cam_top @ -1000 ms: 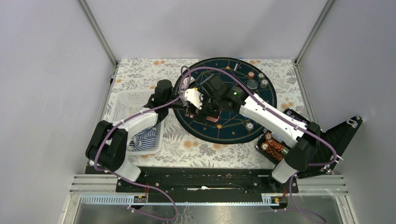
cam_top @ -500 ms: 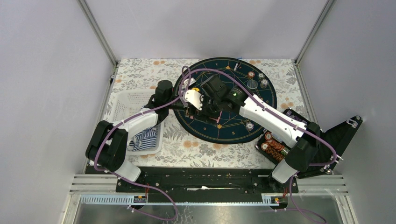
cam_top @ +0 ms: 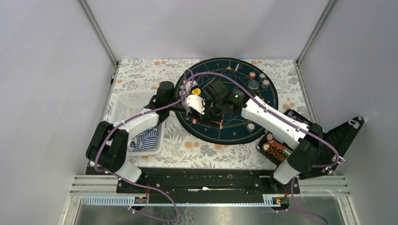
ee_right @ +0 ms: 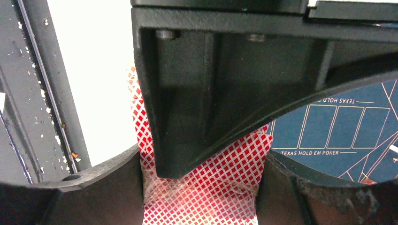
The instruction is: Distribute texas hold em gaming equipment
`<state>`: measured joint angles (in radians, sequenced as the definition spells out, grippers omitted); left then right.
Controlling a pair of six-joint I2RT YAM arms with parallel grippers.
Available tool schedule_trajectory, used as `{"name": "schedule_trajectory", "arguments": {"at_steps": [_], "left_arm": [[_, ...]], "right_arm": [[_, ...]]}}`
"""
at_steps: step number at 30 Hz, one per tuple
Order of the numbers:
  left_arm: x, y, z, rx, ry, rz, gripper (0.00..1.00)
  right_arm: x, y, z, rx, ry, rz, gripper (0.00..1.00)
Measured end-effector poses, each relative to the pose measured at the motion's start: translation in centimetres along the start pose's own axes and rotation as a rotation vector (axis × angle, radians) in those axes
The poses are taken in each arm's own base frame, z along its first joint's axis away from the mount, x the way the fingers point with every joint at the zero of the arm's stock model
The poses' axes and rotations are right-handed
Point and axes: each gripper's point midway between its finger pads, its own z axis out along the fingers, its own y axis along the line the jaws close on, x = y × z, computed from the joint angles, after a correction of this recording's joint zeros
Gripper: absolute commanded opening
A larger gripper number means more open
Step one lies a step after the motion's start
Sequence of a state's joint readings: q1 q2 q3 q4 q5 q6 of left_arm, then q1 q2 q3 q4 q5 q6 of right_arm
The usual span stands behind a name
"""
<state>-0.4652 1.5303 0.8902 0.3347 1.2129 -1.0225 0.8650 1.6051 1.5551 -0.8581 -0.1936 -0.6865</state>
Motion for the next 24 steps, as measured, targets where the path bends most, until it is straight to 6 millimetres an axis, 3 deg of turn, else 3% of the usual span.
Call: {"name": "schedule_trajectory", "arguments": {"at_steps": [2,3,14,16,20,24], "left_arm": [[0.0,-0.1,0.0,0.002,0.0,-0.004,0.0],[0.0,-0.1,0.0,0.003,0.001,-0.005,0.0],[-0.1,-0.7,0.0,0.035,-0.015,-0.014,0.0],[-0.2,-0.9,0.0,0.039,-0.017,-0.019,0.0],[-0.5,-1.1,0.0,0.042,-0.026,-0.021,0.0],[-0.6,-1.1,-0.2,0.044,-0.031,-0.016,0.02]], "right_arm": [[0.0,0.0,0.0,0.0,-0.001,-0.001,0.95],[0.0,0.0,0.0,-0.001,-0.003,-0.003,0.99],[0.6,-0.7,1.2,0.069,-0.013,0.048,0.99],[0.7,-0.8,1.4,0.082,-0.017,0.064,0.94],[0.4,-1.2,1.5,0.105,-0.03,0.085,0.69],[0.1,-1.0,1.5,0.106,-0.041,0.086,0.52]]}}
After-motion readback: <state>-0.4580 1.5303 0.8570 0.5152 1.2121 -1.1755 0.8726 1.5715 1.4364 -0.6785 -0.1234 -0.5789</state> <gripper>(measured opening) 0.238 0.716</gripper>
